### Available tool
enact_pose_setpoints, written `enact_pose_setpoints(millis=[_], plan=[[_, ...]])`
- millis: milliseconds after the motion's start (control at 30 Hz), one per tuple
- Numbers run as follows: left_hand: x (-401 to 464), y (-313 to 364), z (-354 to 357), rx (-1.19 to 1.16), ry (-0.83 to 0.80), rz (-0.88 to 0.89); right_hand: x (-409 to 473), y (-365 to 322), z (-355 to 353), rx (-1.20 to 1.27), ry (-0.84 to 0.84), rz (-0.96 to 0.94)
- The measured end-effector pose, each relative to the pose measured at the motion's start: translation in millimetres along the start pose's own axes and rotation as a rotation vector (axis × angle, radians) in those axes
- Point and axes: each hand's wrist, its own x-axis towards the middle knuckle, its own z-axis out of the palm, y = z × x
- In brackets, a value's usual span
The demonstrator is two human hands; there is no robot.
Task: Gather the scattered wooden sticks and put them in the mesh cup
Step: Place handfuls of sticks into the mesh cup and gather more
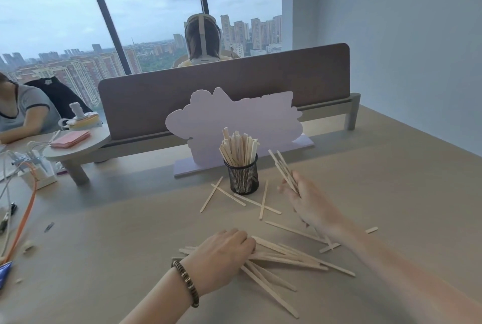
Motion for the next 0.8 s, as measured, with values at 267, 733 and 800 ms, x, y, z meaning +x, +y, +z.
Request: enact_pose_setpoints(millis=[267,733,800], plan=[[2.5,7.3,-1.0,-0.134,-0.058,-0.226,1.1,-10.6,-4.5,0.272,0.127,0.174],[5.6,0.9,-10.1,-0.670,0.250,-0.583,4.0,-2.0,0.8,0.476,0.121,0.116],[9.2,-0.1,-12.9,-0.677,0.339,-0.632,5.7,-2.4,1.6,0.489,0.120,0.100]])
